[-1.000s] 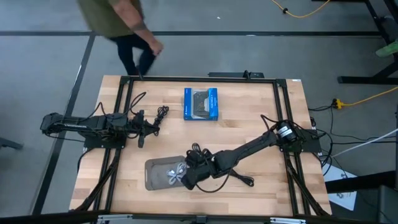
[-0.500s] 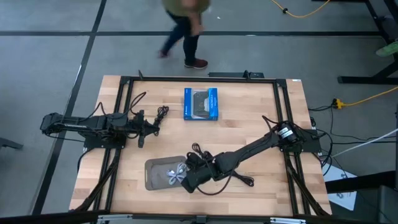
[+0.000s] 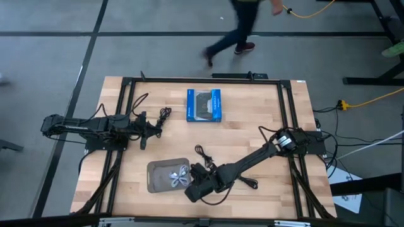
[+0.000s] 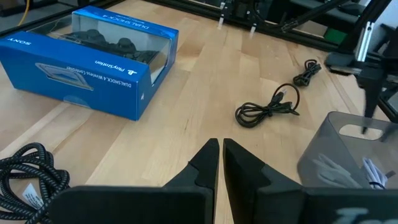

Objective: Pick and place USB-C Cables
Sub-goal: Adjust the black bin, then put the center black charger cable into the black bin

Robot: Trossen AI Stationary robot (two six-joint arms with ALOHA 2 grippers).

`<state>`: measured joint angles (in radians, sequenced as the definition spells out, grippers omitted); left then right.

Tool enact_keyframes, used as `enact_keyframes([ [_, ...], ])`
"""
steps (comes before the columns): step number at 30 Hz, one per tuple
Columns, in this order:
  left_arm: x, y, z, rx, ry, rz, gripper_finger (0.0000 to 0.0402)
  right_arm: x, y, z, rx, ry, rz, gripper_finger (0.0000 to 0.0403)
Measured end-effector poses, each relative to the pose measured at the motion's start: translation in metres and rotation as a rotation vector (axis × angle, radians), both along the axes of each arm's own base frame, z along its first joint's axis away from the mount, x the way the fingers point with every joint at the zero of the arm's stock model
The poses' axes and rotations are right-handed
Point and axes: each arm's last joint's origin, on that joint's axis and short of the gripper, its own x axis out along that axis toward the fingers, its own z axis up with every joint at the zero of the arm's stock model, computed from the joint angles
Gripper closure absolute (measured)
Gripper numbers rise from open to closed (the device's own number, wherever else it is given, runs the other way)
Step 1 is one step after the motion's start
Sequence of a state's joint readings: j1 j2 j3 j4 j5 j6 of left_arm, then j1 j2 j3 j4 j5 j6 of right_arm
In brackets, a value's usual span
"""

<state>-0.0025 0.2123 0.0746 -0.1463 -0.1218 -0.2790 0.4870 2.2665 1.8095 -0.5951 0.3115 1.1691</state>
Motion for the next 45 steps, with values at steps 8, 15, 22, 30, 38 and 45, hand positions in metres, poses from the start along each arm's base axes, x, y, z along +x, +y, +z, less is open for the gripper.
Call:
enact_keyframes([
  [8,0.000,0.000,0.000,0.000,0.000,0.000,0.0386,0.009,0.005,0.006,0.022,-0.106,0.047,0.0313],
  [15,0.000,0.000,0.000,0.000,0.000,-0.001,0.0386,0.006,0.005,0.005,0.032,-0.063,0.087,0.0313],
  [22,0.000,0.000,0.000,0.000,0.000,0.000,0.0386,0.000,-0.012,0.024,0.012,0.145,0.089,0.0313],
  [30,0.000,0.000,0.000,0.000,0.000,0.000,0.0386,-0.010,-0.040,0.080,-0.317,0.256,0.011,0.0313],
  [38,0.000,0.000,0.000,0.000,0.000,0.000,0.0386,-0.024,-0.076,0.104,-0.519,0.409,-0.043,0.0313],
  [45,0.000,0.000,-0.001,-0.002,0.011,0.001,0.0386,-0.023,-0.103,0.100,-0.504,0.478,-0.021,0.0313],
])
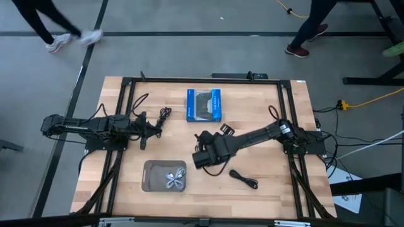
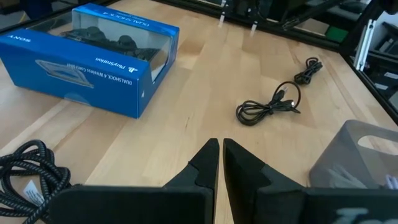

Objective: Pick and place USB-C Cables
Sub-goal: Put the center black charger cable into the black bin

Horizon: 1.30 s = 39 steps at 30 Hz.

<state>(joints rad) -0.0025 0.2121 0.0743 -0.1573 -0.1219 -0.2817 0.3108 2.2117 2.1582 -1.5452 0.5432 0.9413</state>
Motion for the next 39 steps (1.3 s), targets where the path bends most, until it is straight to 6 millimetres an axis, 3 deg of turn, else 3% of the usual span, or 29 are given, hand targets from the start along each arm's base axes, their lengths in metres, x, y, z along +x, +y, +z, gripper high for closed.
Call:
enact_keyframes([
  [3,0.000,0.000,-0.001,0.000,0.012,0.000,0.0386,-0.003,-0.008,-0.013,0.030,0.060,-0.061,0.0313],
  [9,0.000,0.000,-0.002,0.000,0.017,0.000,0.0386,-0.005,-0.006,-0.060,0.111,0.126,-0.083,0.0313],
  [12,0.000,0.000,-0.002,0.000,0.017,0.000,0.0386,-0.006,-0.015,-0.071,0.110,0.155,-0.098,0.0313],
  [20,0.000,0.000,-0.002,-0.003,0.016,0.001,0.0386,-0.015,-0.070,-0.045,-0.015,0.254,-0.160,0.0313],
  [26,-0.001,0.000,-0.002,-0.004,0.019,0.000,0.0386,-0.022,-0.108,-0.021,0.088,0.171,-0.278,0.0313],
  [29,-0.001,0.000,-0.002,-0.004,0.020,-0.001,0.0386,-0.015,-0.106,-0.020,0.228,0.101,-0.250,0.0313],
  [32,-0.001,0.000,-0.002,-0.004,0.021,-0.001,0.0386,-0.001,-0.089,-0.022,0.344,0.014,-0.109,0.0313],
  [39,-0.001,0.000,-0.002,-0.005,0.022,-0.002,0.0386,0.011,-0.054,-0.022,0.329,-0.110,0.034,0.0313],
])
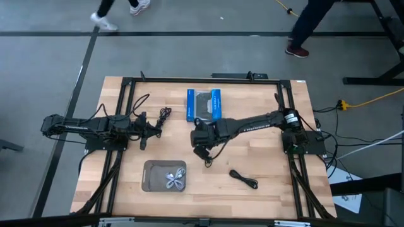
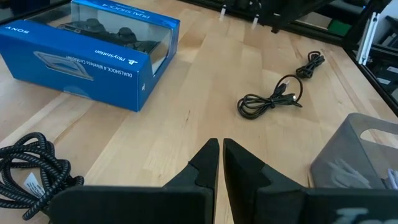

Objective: Pick and place USB-C Cables
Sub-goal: Put the center black charger cable into the black bin

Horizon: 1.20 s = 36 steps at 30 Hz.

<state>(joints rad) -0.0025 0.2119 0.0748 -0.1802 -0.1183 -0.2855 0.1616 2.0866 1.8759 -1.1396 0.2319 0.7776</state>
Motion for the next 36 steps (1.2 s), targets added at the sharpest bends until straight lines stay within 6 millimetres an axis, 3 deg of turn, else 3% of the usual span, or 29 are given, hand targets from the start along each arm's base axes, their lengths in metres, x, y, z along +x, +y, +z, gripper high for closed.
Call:
enact_keyframes([
  [9,0.000,0.000,0.000,-0.002,0.000,0.000,0.0386,0.001,0.023,-0.003,-0.023,-0.062,0.006,0.0313],
  [17,0.000,0.000,0.000,-0.002,0.000,0.000,0.0386,0.000,0.034,-0.049,0.053,-0.112,-0.025,0.0313],
  [24,0.000,0.000,0.000,-0.002,0.000,0.000,0.0386,-0.003,0.034,-0.064,0.105,-0.119,-0.044,0.0313],
  [36,0.000,0.000,0.000,-0.001,0.001,0.000,0.0386,-0.014,0.036,-0.114,0.309,-0.225,-0.144,0.0313],
])
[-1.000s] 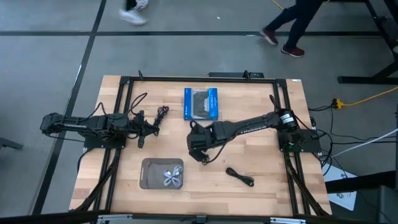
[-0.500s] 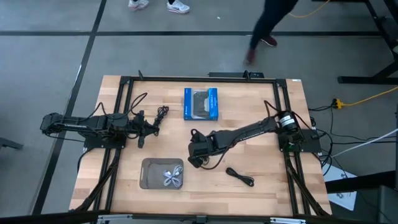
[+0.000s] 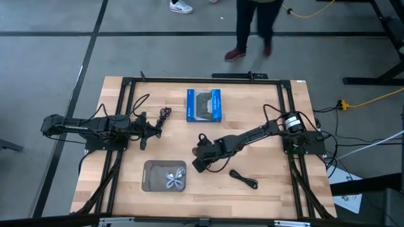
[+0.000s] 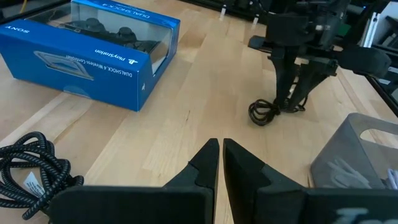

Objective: Pick and place USB-C Cables
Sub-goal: Put the center black charger cable into the black bin

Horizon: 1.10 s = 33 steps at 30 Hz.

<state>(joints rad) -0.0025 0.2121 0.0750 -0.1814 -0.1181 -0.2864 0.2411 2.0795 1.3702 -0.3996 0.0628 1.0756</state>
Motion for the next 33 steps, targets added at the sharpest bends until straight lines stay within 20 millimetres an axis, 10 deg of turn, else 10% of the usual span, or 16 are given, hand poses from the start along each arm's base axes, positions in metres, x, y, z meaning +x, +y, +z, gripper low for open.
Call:
enact_keyframes([
  [33,0.000,0.000,0.000,0.001,0.001,0.000,0.0386,-0.030,-0.012,-0.006,-0.336,0.312,-0.048,0.0344],
])
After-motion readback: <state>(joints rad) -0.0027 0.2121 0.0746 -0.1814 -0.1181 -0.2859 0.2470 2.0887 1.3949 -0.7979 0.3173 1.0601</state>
